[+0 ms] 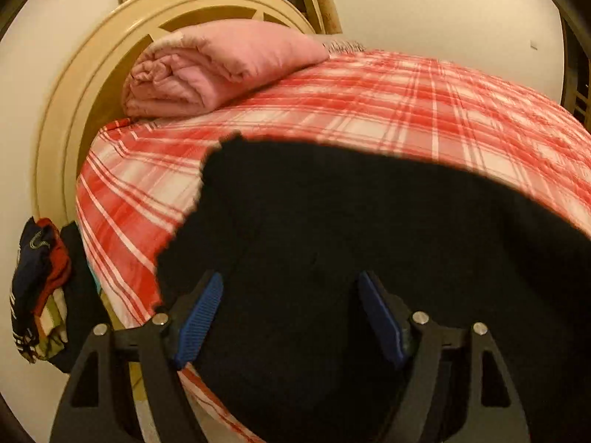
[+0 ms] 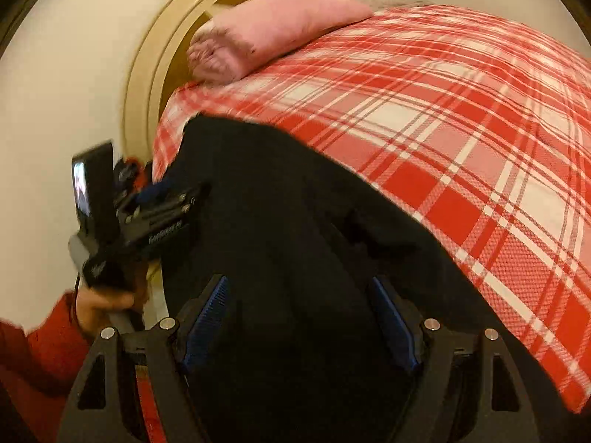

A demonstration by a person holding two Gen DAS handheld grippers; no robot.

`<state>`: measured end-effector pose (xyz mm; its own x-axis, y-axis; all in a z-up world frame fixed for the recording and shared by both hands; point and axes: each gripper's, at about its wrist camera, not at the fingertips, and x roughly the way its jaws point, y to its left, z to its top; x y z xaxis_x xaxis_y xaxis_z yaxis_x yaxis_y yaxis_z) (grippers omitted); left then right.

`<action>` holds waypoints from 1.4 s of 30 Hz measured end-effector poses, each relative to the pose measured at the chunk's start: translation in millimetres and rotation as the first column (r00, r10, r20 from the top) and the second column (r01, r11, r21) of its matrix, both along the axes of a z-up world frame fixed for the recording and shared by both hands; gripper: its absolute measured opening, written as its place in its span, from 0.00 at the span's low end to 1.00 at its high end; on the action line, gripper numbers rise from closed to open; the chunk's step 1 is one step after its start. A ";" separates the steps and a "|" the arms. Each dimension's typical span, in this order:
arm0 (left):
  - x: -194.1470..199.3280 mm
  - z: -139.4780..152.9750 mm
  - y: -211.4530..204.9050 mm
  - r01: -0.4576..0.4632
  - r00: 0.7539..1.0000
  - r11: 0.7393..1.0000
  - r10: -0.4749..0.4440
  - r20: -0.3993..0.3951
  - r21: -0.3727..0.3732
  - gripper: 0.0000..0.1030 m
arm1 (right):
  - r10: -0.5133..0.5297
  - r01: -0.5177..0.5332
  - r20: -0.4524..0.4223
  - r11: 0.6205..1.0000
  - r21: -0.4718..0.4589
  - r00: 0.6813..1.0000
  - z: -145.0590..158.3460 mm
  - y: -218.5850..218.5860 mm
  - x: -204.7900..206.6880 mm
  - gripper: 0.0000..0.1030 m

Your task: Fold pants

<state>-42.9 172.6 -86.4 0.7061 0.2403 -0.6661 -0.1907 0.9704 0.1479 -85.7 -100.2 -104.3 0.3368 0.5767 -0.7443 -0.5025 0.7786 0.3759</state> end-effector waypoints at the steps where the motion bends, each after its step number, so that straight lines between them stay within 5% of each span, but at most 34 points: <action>1: -4.0 -0.1 0.5 -0.002 1.000 1.000 0.001 0.025 0.008 0.82 | 0.011 -0.011 0.012 1.000 -0.011 1.000 4.8 -1.0 -0.4 0.76; 4: -6.2 -2.9 1.3 -0.002 0.999 1.000 0.001 0.039 0.028 0.90 | -0.027 0.027 0.048 1.000 0.006 0.998 16.5 -8.7 12.6 0.76; 7: -5.7 -3.9 8.4 -0.023 0.999 1.000 0.024 0.045 -0.003 0.95 | -0.015 0.018 -0.059 0.999 0.041 0.998 5.5 -10.2 27.9 0.76; 14: -5.0 -5.9 11.1 -0.015 0.999 1.000 0.016 0.042 -0.026 0.96 | 0.162 -0.143 -0.182 0.983 0.115 0.970 -7.6 1.0 24.6 0.76; 17: -4.3 -6.0 10.7 -0.021 0.999 0.999 0.022 0.041 -0.028 0.97 | 0.087 -0.082 -0.088 0.995 0.055 0.992 -5.6 6.5 34.8 0.76; 21: -3.0 -5.6 13.1 -0.022 0.999 0.999 0.023 0.029 -0.045 0.97 | 0.137 -0.089 -0.212 0.970 0.225 0.968 -13.6 17.2 48.1 0.77; 25: -1.5 -5.2 13.9 -0.020 1.000 0.999 0.021 0.019 -0.047 0.97 | 0.220 -0.175 -0.211 0.961 0.213 0.952 -16.9 38.8 37.7 0.78; 33: -2.6 -6.5 13.0 -0.016 0.999 0.999 0.018 0.030 -0.041 0.98 | 0.045 0.064 -0.213 0.876 0.478 0.976 -15.8 6.7 96.3 0.77; 36: -1.5 -7.2 17.2 -0.008 1.000 0.998 0.010 0.023 -0.064 0.99 | 0.048 0.134 -0.304 0.825 0.549 0.951 -26.3 -19.9 122.5 0.68; 39: -1.1 -8.1 17.5 -0.007 1.000 0.998 0.009 0.027 -0.065 1.00 | 0.073 0.119 -0.355 0.864 0.490 0.932 -41.1 -26.0 134.2 0.47; 42: -1.5 -8.2 16.6 0.000 0.999 0.999 0.001 0.033 -0.052 1.00 | 0.000 0.174 -0.364 0.879 0.444 0.932 -36.2 -58.0 144.4 0.46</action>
<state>-44.4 189.1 -94.6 0.7277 0.2062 -0.6542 -0.1952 0.9766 0.0906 58.7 -158.3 -140.5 0.1760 0.8618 -0.4757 -0.2128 0.5051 0.8364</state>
